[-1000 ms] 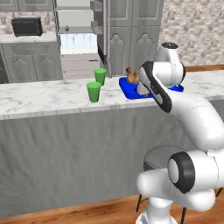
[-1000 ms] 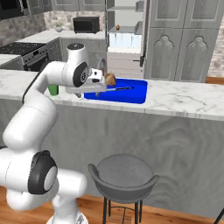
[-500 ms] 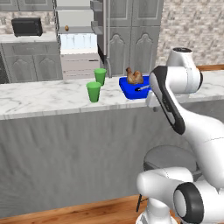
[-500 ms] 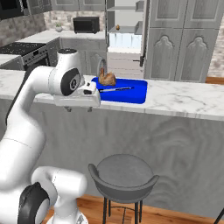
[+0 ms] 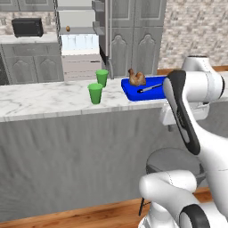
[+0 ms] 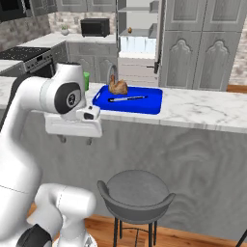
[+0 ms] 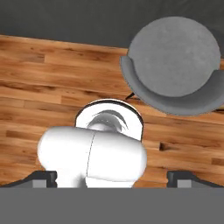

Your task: Gather the lime and eggplant from the fridge and place them on a tray on the dining counter. Then gather the chicken drumsticks from the fridge and place them on the other tray.

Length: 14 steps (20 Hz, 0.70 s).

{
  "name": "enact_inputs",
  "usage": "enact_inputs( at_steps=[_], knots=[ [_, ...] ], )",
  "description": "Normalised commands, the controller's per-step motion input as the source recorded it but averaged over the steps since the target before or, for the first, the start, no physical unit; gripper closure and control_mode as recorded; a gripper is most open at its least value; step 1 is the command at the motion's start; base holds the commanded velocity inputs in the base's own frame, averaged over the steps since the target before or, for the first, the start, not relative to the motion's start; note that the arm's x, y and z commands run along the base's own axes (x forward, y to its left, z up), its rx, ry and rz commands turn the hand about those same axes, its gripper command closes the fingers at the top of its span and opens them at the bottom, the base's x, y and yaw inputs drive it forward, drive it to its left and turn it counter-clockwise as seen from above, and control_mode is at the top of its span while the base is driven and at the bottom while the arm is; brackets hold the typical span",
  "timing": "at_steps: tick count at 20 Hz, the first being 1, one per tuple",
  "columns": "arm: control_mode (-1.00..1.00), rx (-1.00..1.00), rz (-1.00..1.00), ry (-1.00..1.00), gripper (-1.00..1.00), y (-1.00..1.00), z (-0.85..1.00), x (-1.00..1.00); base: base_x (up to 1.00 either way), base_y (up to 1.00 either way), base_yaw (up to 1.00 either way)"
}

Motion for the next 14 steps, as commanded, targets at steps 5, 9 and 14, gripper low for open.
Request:
enact_inputs(
  at_steps=[5,9,14],
  knots=[
    [-1.00,0.00,-0.01,0.17,-1.00,0.02,0.00,-0.55,0.00,0.00,0.00],
    [-1.00,-0.01,-0.02,0.00,-1.00,0.13,0.09,-0.26,0.00,0.00,0.00],
    [-1.00,-0.01,-0.05,0.00,-1.00,0.17,0.06,-0.26,0.00,0.00,0.00]
  ],
)
